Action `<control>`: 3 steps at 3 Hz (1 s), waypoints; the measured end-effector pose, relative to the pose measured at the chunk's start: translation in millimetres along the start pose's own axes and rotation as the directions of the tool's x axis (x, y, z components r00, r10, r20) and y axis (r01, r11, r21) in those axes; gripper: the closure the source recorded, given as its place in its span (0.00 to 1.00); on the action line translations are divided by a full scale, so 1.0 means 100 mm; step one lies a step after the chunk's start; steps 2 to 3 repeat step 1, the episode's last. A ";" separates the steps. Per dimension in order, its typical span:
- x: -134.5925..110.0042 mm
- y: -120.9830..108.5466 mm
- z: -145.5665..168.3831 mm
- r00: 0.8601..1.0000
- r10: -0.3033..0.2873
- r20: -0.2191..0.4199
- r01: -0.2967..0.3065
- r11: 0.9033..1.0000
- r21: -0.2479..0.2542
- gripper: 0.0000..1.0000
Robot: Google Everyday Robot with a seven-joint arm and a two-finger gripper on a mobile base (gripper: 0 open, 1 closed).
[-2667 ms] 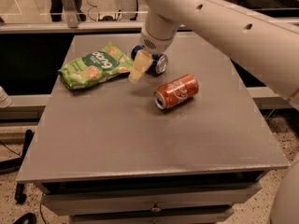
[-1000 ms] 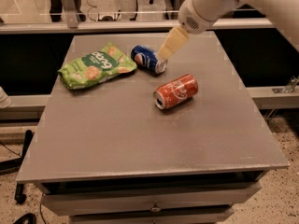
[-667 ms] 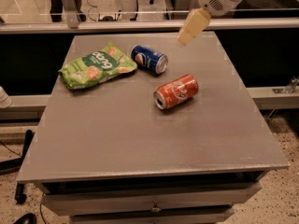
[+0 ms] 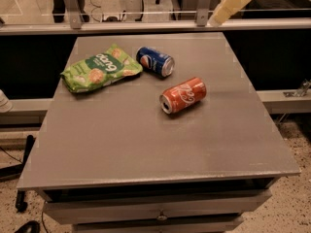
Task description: Move pepsi can near green rice chip bag
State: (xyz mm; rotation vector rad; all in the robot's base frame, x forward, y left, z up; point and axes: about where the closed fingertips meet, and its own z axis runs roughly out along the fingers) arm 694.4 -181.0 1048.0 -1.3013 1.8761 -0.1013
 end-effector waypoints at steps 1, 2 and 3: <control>0.00 0.00 0.00 1.000 0.000 0.000 0.000 1.000 0.000 0.00; 0.00 0.00 0.00 1.000 0.000 0.000 0.000 1.000 0.000 0.00; 0.00 0.00 0.00 1.000 0.000 0.000 0.000 1.000 0.000 0.00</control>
Offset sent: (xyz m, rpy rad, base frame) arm 0.0000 0.0000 0.0000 0.0000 0.0000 0.0000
